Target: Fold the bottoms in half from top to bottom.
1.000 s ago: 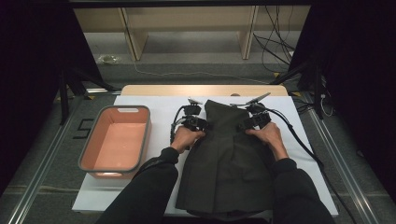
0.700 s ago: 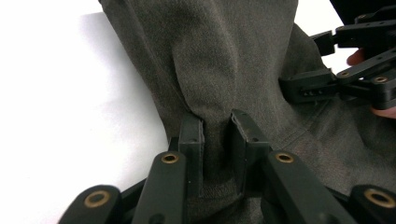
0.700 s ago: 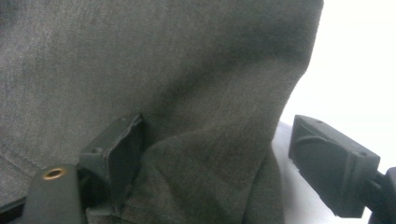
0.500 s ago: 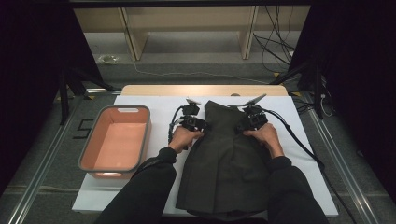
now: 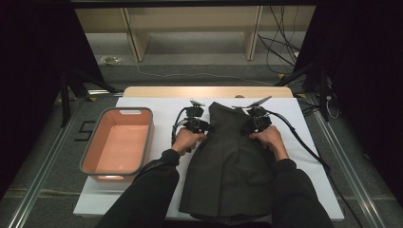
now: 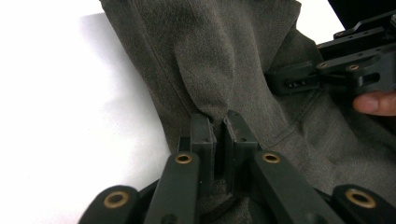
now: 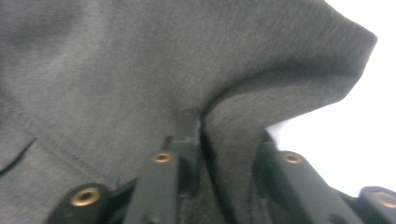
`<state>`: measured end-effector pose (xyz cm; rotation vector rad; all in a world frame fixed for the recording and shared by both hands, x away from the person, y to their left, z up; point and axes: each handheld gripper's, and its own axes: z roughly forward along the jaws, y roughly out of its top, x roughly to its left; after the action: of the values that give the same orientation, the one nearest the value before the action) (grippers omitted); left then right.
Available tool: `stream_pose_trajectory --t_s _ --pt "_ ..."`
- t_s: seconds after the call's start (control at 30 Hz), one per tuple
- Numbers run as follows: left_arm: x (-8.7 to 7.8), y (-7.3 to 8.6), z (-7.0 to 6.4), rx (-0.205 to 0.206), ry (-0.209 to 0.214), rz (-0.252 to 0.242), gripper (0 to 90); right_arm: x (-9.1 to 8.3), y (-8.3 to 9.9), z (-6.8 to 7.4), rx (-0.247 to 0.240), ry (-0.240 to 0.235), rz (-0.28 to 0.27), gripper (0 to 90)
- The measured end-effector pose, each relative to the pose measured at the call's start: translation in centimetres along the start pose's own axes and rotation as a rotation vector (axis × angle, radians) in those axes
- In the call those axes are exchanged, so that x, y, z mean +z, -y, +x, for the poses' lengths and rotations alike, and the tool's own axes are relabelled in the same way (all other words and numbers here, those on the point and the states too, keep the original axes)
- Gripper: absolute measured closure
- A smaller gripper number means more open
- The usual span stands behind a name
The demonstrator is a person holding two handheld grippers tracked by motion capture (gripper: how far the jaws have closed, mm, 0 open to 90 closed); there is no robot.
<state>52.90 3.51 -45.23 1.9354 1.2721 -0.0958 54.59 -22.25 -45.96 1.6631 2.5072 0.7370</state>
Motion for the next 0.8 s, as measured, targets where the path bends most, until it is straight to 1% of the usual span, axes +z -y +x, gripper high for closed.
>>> stream_pose_trajectory --t_s 0.07,0.1,0.13,0.2,0.27,0.3,0.4,0.47,0.53,0.57,0.6,0.7,0.8 --pt "-0.1 0.0 0.1 0.004 0.002 0.002 84.6 -0.2 -0.1 -0.1 -0.003 -0.016 -0.005 77.2" --pt "-0.2 0.0 0.0 -0.002 0.006 -0.007 84.8 -0.3 -0.1 -0.1 -0.007 -0.024 -0.005 77.5" --pt "-0.3 0.0 0.0 0.002 0.007 -0.007 84.9 -0.4 -0.1 -0.2 -0.007 -0.032 -0.007 77.9" --pt "-0.4 0.0 0.0 0.012 0.009 -0.010 85.1 -0.7 -0.2 -0.2 -0.016 -0.036 -0.012 78.2" --pt "-0.5 -0.1 -0.2 0.013 0.012 -0.020 85.2 -1.0 -0.3 -0.2 -0.014 -0.043 -0.013 78.4" --pt "-0.6 -0.1 -0.2 0.014 0.013 -0.024 85.2 -1.2 -0.4 -0.3 -0.023 -0.045 -0.013 78.4" --pt "-0.9 -0.3 -0.4 0.020 0.017 -0.038 85.3 -2.1 -0.6 -0.4 -0.038 -0.048 -0.034 78.6" --pt "-1.1 -0.5 -0.6 0.028 0.016 -0.050 85.3 -2.8 -0.8 -0.2 -0.042 -0.043 -0.040 78.7" --pt "-1.5 -0.8 -0.8 0.039 0.016 -0.055 85.3 -3.4 -1.1 0.0 -0.063 -0.027 -0.048 79.0" --pt "-1.7 -1.1 -0.9 0.037 0.017 -0.069 85.3 -3.7 -1.2 0.3 -0.081 -0.013 -0.053 79.1" --pt "-1.9 -1.2 -1.0 0.043 0.015 -0.070 85.3 -4.1 -1.4 0.5 -0.097 -0.002 -0.063 79.1" --pt "-2.7 -1.9 -1.2 0.059 0.013 -0.093 85.4 -5.1 -1.8 0.9 -0.109 0.002 -0.082 79.3" --pt "-3.6 -2.7 -1.3 0.074 0.000 -0.113 85.5 -6.0 -2.4 1.3 -0.121 0.001 -0.103 79.2"
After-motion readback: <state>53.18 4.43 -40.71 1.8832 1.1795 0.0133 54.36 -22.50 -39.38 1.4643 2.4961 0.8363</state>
